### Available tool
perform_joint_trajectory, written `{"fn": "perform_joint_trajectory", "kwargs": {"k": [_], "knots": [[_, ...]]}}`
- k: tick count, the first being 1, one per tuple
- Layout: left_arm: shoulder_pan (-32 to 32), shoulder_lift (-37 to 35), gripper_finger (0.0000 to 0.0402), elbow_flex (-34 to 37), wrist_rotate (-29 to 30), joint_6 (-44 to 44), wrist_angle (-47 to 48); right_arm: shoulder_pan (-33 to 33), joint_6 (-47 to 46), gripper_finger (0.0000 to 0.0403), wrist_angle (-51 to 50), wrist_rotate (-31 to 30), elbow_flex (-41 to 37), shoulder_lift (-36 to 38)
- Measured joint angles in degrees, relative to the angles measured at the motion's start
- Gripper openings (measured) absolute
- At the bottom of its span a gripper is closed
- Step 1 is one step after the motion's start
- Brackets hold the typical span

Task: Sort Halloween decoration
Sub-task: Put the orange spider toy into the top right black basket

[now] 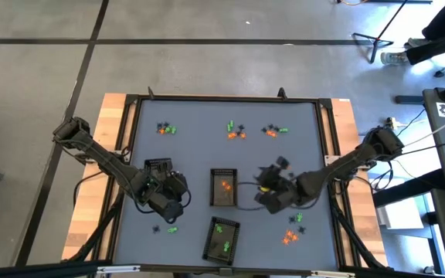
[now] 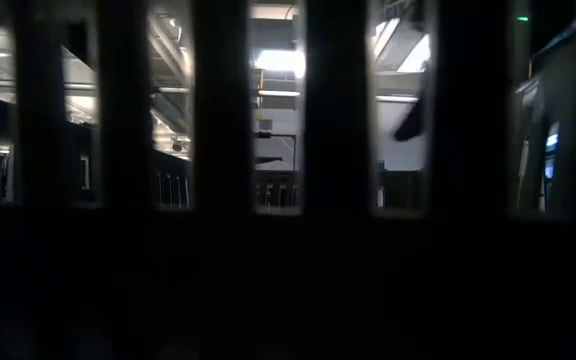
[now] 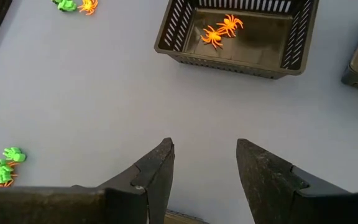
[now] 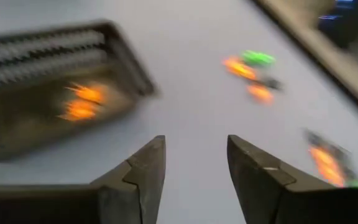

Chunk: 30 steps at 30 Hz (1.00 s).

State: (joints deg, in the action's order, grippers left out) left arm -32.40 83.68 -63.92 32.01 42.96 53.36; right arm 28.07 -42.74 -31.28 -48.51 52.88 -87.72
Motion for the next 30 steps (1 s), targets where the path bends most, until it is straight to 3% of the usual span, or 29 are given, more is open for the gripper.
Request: {"fn": "perform_joint_trajectory", "kwargs": {"k": [4,6,8,11,15,22,30], "knots": [[0.0,0.0,0.0165,0.0,0.0,0.0,0.0,2.4,-18.4,0.017,-18.9,-6.4,0.0,0.5],[0.0,0.0,0.0165,0.0,0.0,0.0,0.0,2.8,-25.8,0.017,-26.3,-5.9,-0.2,0.5],[0.0,0.0,0.0165,0.0,0.0,0.0,0.0,2.7,-28.3,0.017,-27.0,-3.6,-1.6,0.6],[0.0,0.0,0.0165,0.0,0.0,0.0,0.0,2.7,-25.8,0.017,-23.6,1.8,-4.7,1.0],[0.0,0.0,0.0165,0.0,0.3,0.0,-0.3,1.8,-16.8,0.017,-11.5,5.8,-8.9,2.7],[0.0,0.0,0.0165,0.0,0.5,0.0,-0.3,1.6,0.7,0.017,11.9,8.7,-16.0,11.8],[0.0,0.0,0.0165,0.0,0.5,0.0,-0.3,-0.7,-9.0,0.017,14.2,7.2,-32.5,28.8]]}}
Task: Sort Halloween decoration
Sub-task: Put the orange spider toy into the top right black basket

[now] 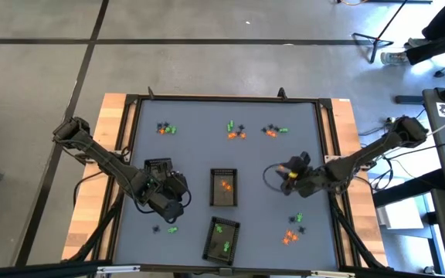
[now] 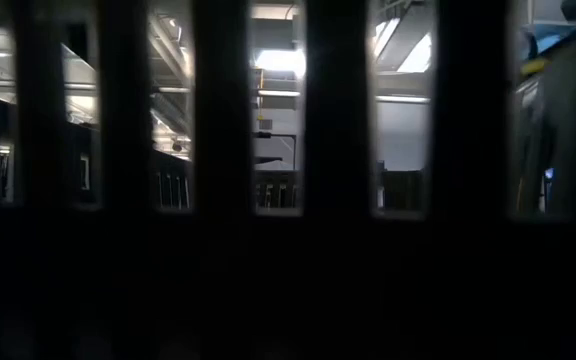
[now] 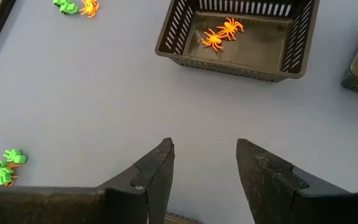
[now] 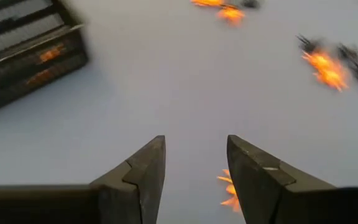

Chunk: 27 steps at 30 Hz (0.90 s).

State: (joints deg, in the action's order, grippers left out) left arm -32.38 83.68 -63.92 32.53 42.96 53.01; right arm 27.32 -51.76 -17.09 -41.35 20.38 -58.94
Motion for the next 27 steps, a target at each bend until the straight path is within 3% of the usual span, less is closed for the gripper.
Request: {"fn": "perform_joint_trajectory", "kwargs": {"k": [7,22,27], "knots": [[0.0,0.0,0.0165,0.0,1.2,0.0,0.0,-5.3,-2.4,0.017,0.0,3.6,-2.9,4.3],[0.0,0.0,0.0165,0.0,1.9,0.0,-0.2,-14.0,-5.1,0.0169,1.1,11.9,-2.7,-10.2],[0.0,0.0,0.0165,0.0,1.9,0.0,-0.2,-15.0,-5.1,0.0126,1.3,12.5,-2.6,-11.8]]}}
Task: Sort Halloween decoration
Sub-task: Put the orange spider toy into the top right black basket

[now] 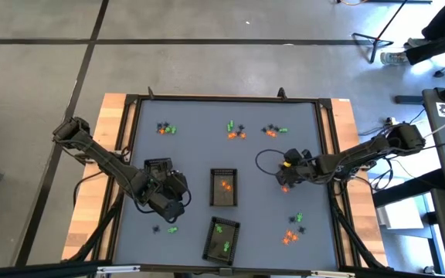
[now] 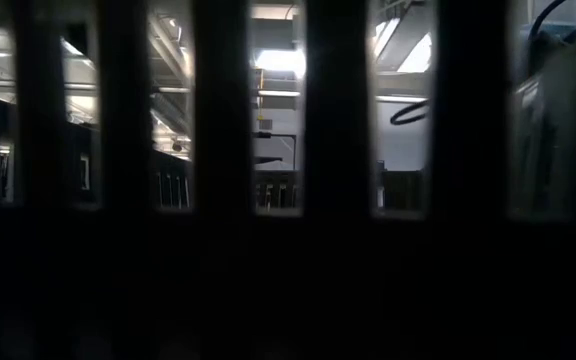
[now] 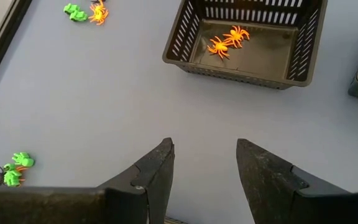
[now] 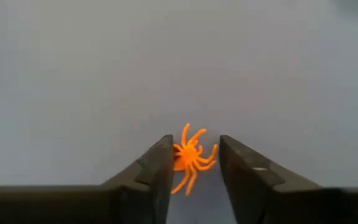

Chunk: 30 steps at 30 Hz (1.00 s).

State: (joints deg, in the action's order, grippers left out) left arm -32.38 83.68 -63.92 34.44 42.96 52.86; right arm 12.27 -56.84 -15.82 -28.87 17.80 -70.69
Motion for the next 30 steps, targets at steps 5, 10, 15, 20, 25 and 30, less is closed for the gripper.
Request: {"fn": "perform_joint_trajectory", "kwargs": {"k": [5,10,15,20,25,30], "knots": [[0.0,0.0,0.0165,0.0,0.0,0.0,0.0,0.0,2.7,0.0034,-0.8,0.0,1.7,-0.1],[0.0,0.0,0.0165,0.0,0.0,0.0,0.0,0.1,5.2,0.0021,-0.6,-0.7,4.9,-0.2],[0.0,0.0,0.0165,0.0,0.0,0.0,0.0,1.5,10.3,0.0025,12.2,-0.3,5.8,-0.2],[0.0,0.0,0.0165,0.0,0.0,0.0,0.0,4.7,20.6,0.0006,33.9,4.7,5.9,-0.1],[0.0,0.0,0.0165,0.0,0.0,0.0,0.0,7.6,25.8,0.0022,48.0,6.0,5.9,-1.4],[0.0,0.0,0.0165,0.0,0.0,0.0,0.0,8.0,27.8,0.003,48.9,6.7,11.2,-7.5]]}}
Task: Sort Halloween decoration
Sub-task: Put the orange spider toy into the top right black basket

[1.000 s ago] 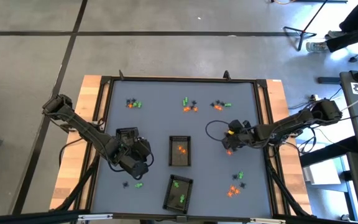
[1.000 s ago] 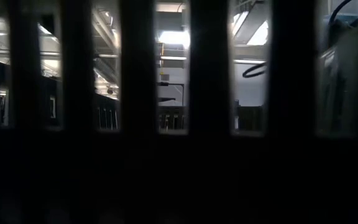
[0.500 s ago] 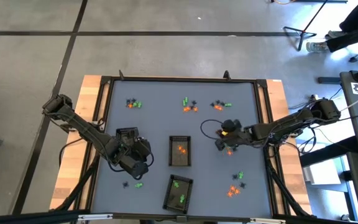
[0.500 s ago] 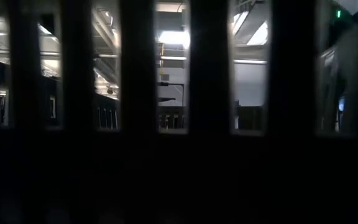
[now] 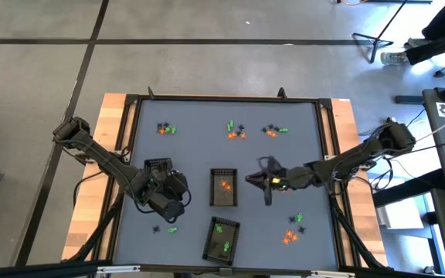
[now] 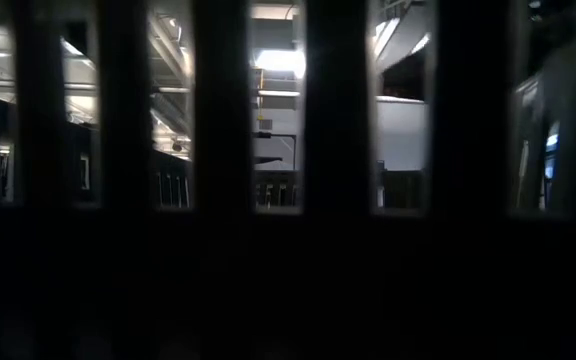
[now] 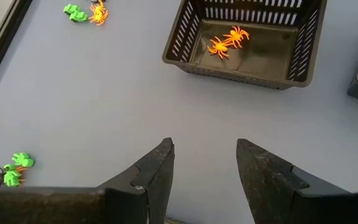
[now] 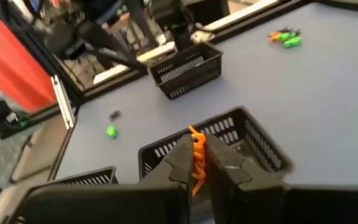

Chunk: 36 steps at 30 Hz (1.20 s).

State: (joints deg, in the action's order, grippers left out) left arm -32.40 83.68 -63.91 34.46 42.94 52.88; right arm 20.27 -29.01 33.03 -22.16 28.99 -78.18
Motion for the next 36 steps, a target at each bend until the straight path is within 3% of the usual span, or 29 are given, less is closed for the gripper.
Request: {"fn": "perform_joint_trajectory", "kwargs": {"k": [5,10,19,23,31,36], "knots": [[0.5,0.0,0.0165,0.0,0.2,-7.9,0.7,0.0,4.3,0.0025,-3.2,4.0,8.7,-9.2],[0.7,-0.1,0.0165,0.0,0.8,-14.8,0.4,0.0,7.0,0.0039,-9.6,4.2,16.1,-15.7],[0.6,-0.1,0.0165,0.0,0.7,-15.1,-0.2,0.0,10.0,0.0169,-14.0,3.7,21.2,-18.4],[0.6,-0.1,0.0165,0.0,0.8,-15.0,-0.4,0.0,10.6,0.0208,-14.1,3.7,21.8,-18.4],[2.4,-0.1,0.0165,0.0,1.2,-13.6,-3.6,0.0,11.5,0.021,-15.5,3.3,21.8,-18.4],[11.1,-0.1,0.0165,0.0,-9.2,-7.2,1.7,0.0,11.7,0.0201,-15.6,3.3,21.8,-18.4]]}}
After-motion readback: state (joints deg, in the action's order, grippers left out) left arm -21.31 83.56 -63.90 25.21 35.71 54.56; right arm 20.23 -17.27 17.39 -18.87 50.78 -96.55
